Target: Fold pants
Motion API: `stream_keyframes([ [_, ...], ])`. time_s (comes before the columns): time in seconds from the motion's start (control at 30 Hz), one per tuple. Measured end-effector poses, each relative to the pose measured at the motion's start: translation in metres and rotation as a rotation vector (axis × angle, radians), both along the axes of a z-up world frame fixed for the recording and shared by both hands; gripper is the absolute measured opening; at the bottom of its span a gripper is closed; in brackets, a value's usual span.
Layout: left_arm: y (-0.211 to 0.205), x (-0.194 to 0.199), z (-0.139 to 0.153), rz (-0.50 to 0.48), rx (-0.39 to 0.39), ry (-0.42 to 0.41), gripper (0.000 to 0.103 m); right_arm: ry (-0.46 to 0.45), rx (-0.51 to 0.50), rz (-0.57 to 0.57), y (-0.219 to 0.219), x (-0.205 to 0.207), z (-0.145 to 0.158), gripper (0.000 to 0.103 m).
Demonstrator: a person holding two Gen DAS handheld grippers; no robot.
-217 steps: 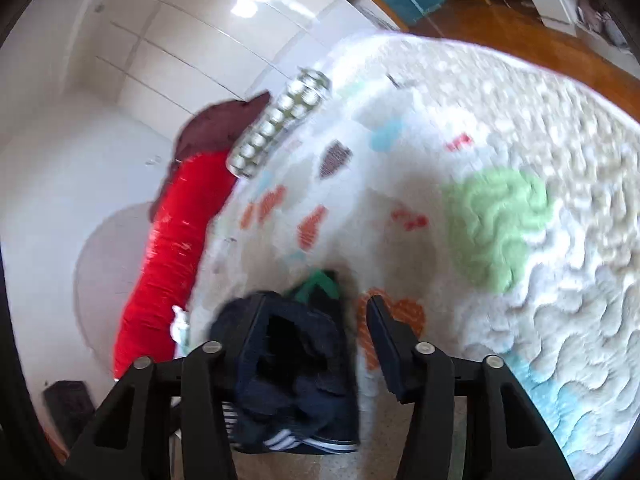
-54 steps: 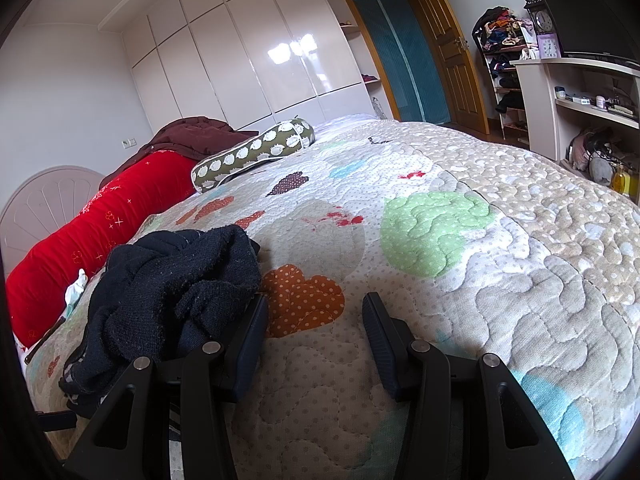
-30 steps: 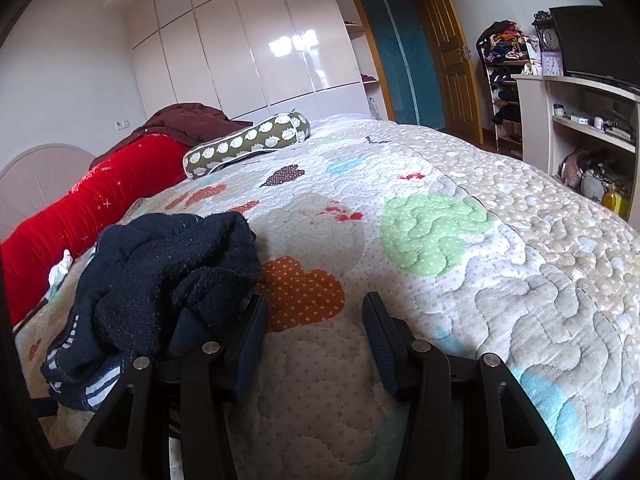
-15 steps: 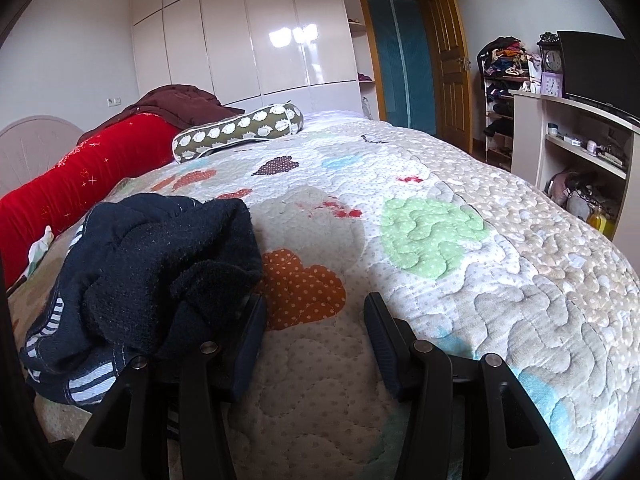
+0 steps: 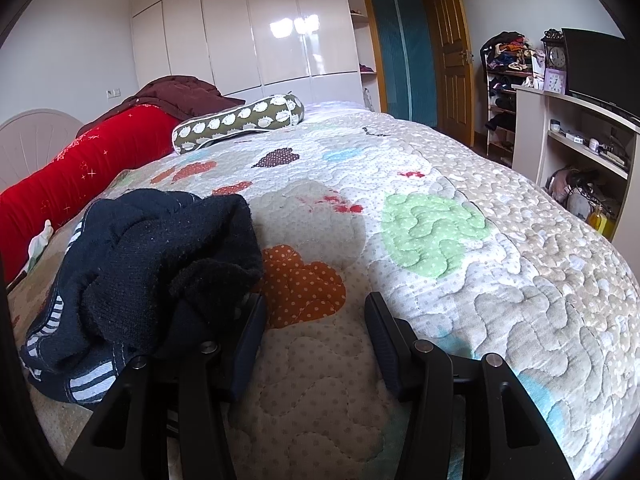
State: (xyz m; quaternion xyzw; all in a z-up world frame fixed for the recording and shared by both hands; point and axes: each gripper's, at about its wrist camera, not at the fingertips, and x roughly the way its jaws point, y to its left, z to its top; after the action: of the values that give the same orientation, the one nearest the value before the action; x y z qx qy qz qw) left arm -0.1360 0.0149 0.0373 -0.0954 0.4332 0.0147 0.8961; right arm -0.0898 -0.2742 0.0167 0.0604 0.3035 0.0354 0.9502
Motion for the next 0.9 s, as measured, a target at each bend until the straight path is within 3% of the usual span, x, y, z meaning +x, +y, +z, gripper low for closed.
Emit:
stream_keyframes([
  [0.2, 0.005, -0.007, 0.022, 0.003, 0.008, -0.041, 0.103, 0.093, -0.057, 0.015, 0.006, 0.0, 0.01, 0.06],
  [0.33, 0.023, -0.008, 0.042, 0.008, -0.014, -0.088, 0.103, 0.207, -0.072, 0.044, -0.002, -0.008, 0.031, 0.063],
  [0.4, 0.032, -0.004, 0.047, 0.003, -0.041, -0.088, 0.103, 0.155, -0.03, 0.028, -0.016, -0.022, 0.051, 0.064],
  [0.53, 0.034, 0.017, 0.046, -0.033, -0.093, -0.059, 0.103, 0.043, 0.058, 0.035, -0.038, -0.032, 0.085, 0.081],
  [0.67, 0.016, 0.061, 0.031, -0.158, -0.204, 0.011, 0.103, 0.141, 0.285, 0.157, -0.039, 0.005, 0.077, 0.082],
  [0.9, -0.012, 0.11, 0.011, -0.207, -0.223, 0.063, 0.103, 0.295, 0.408, 0.241, -0.005, 0.051, 0.039, 0.082],
])
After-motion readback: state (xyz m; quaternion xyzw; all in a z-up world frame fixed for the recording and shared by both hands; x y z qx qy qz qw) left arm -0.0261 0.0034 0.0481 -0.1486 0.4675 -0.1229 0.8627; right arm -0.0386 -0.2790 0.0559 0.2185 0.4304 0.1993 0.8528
